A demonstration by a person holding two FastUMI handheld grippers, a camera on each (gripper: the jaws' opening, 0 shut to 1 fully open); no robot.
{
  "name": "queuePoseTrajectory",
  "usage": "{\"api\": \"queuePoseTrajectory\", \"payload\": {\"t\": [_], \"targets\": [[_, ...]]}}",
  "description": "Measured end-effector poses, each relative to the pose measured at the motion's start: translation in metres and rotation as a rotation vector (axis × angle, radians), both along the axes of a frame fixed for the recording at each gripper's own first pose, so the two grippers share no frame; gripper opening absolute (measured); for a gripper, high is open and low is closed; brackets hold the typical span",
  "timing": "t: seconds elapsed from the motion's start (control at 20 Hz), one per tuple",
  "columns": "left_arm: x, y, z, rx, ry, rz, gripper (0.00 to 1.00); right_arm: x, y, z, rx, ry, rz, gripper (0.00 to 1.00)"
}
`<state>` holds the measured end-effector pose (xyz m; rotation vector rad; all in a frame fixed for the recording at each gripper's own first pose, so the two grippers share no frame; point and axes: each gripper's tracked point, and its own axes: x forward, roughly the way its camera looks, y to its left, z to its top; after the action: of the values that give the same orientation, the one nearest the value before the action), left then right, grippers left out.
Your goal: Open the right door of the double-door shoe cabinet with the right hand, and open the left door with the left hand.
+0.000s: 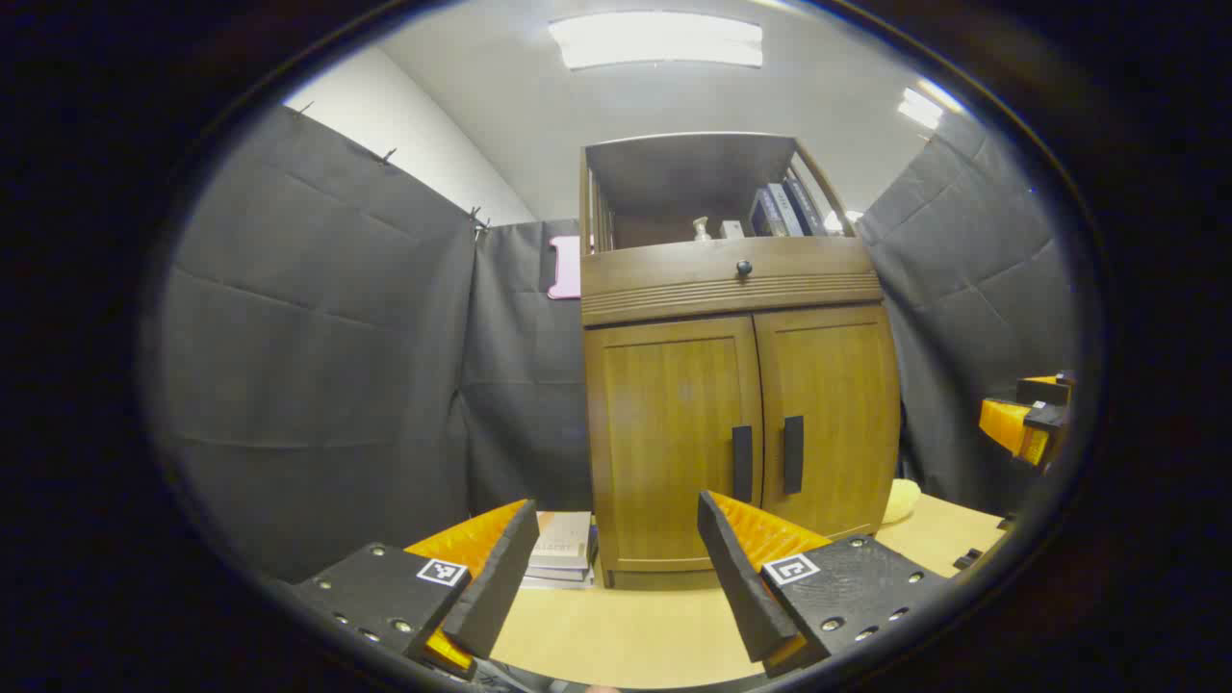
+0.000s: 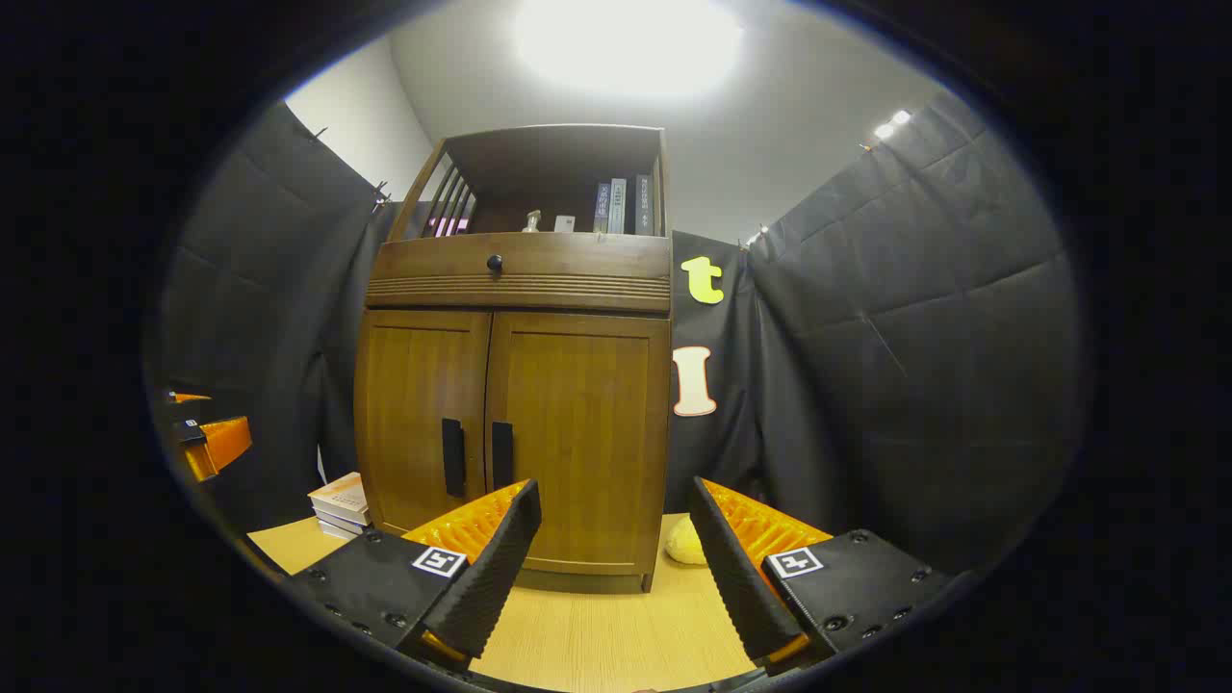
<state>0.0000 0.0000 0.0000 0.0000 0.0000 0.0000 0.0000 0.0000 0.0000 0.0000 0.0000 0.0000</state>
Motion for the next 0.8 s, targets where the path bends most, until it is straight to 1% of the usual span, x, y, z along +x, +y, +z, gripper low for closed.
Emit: {"api": "queuePoseTrajectory", "payload": {"t": [0.5, 0.8], "targets": [[0.0028, 0.0035, 0.001, 0.001, -0.005, 0.006, 0.95, 0.0032, 0.0002, -0.0076, -0.012, 0.0, 0.028, 0.98], [0.0092, 0.003, 0.0017, 0.002, -0.004, -0.002, 0.95, 0.0003, -0.0041, -0.0079, -0.003, -0.013, 0.022, 0.98]]}}
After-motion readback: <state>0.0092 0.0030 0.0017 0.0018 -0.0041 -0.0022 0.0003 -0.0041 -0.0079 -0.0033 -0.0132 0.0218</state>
